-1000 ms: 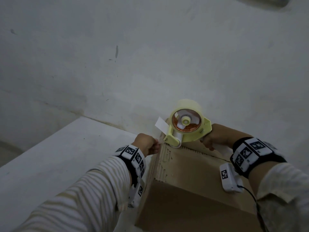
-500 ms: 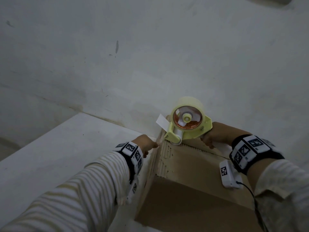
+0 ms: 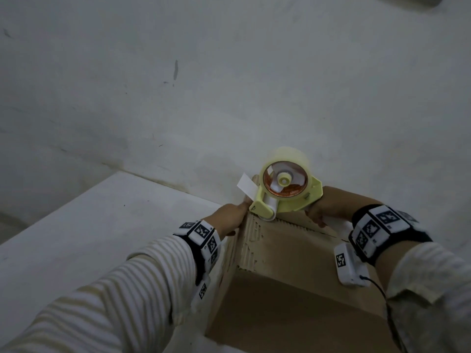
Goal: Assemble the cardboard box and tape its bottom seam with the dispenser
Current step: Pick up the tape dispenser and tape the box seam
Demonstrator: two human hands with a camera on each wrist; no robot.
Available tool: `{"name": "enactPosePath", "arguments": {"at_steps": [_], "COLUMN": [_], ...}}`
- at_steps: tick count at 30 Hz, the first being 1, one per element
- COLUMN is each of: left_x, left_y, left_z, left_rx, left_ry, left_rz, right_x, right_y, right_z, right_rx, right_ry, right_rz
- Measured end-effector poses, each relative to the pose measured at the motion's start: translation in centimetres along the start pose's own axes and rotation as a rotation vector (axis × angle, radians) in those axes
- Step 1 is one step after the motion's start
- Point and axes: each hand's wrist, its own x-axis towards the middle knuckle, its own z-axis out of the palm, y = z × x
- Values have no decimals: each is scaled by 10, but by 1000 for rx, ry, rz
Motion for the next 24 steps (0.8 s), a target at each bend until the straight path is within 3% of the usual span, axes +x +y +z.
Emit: {"name": "enactPosePath", "arguments": {"at_steps": [6, 13, 16, 24], "left_x": [-16, -22, -28, -57], "left_y": [8, 18, 20, 40], "left_z": [0, -6, -9, 9], "left_rx": [149, 373, 349, 482], "left_ry": [-46, 37, 9, 129], "left_rz": [30, 51, -2, -35], "right_x": [2, -2, -8, -23], "right_y": [0, -1, -4, -4], "right_z": [0, -2, -10, -33], "right_rx": [-30, -75, -56, -121], "right_ry": [-32, -41, -65, -65], "right_rz": [-14, -23, -33, -278]}}
